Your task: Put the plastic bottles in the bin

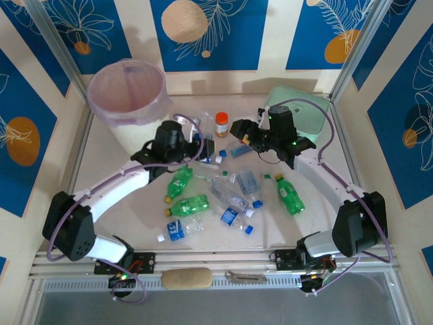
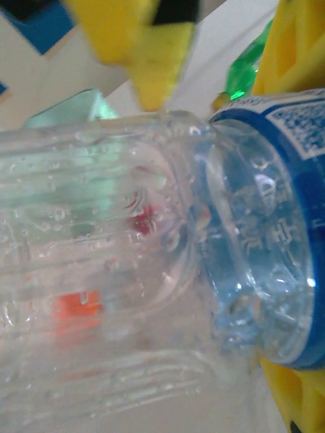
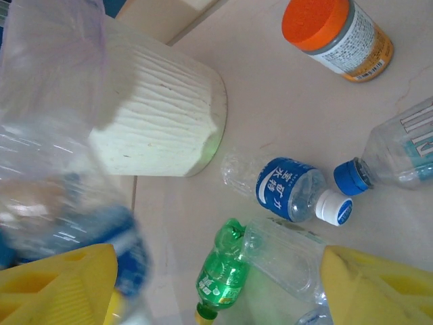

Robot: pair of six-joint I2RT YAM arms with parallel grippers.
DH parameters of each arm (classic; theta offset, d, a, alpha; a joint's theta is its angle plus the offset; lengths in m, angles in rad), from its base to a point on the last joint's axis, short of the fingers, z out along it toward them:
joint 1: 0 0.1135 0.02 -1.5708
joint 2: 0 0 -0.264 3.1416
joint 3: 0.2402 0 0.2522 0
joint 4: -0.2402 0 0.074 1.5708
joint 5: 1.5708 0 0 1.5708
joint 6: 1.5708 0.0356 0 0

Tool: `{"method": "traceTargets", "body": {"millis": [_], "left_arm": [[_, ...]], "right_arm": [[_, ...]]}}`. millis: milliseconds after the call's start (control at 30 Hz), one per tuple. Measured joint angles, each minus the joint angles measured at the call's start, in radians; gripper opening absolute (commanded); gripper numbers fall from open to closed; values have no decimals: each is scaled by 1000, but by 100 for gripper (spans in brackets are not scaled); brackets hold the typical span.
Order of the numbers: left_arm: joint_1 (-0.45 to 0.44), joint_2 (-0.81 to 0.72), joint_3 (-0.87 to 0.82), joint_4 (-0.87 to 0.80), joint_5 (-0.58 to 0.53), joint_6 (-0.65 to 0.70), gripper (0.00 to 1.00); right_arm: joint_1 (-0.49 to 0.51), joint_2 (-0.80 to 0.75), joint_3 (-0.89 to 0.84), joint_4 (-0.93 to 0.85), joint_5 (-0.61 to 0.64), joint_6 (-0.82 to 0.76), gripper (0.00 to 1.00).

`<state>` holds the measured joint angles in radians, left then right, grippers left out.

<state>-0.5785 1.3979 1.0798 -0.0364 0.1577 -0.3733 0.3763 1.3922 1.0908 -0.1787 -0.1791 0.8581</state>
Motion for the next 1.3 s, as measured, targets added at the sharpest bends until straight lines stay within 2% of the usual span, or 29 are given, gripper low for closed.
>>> {"method": "traceTargets", "body": {"millis": [167,500,800,933,1133,1300], "left_arm": [[98,-54,115,-63,-58,114,51],[353,-55,257,-141,-102,208,51],[540,66,415,-159,-95,199,50],[579,145,480,-179,-74,188,50],[588,239,553,-238,-49,188,55],[590,246,554,-272,-44,188,66]], "right_arm": [[3,-2,-5,1,5,10,99],[38,-16,-6,-24,47,-10,99],[43,-24,-6,-61,61,-29,99],[43,-24,-6,-76,68,-36,99],[43,-29,-6,-90,74,-39,99],[42,-46,-7,-98,78,-39,99]]}}
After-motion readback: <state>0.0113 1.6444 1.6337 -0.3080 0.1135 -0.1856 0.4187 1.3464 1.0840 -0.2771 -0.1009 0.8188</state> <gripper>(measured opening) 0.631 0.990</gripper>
